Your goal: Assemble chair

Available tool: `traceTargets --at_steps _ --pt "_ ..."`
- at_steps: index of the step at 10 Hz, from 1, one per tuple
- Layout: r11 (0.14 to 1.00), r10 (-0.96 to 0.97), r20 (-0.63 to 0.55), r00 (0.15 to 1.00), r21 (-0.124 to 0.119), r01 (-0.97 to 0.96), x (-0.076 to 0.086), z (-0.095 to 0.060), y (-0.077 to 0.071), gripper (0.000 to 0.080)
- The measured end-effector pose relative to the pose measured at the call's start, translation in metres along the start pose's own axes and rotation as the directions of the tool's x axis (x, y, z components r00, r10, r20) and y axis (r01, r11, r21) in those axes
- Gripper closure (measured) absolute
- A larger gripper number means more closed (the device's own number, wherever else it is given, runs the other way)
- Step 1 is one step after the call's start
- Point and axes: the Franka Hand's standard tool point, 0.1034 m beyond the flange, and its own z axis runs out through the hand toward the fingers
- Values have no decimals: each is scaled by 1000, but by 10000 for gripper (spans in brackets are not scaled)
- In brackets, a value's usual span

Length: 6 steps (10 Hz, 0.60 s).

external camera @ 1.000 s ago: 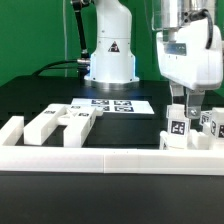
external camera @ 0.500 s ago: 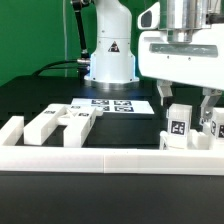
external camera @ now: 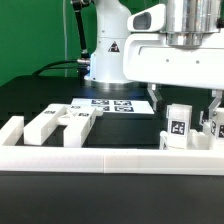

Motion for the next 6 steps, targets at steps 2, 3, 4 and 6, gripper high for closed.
traceTargets --at_steps 2,3,4,6 --pt "990 -140 1 990 -1 140 0 1 1 150" --pt "979 -203 1 979 -1 203 1 1 2 150" --pt "969 -245 1 969 -1 245 2 1 3 150" --pt "964 -266 1 964 0 266 2 1 3 240"
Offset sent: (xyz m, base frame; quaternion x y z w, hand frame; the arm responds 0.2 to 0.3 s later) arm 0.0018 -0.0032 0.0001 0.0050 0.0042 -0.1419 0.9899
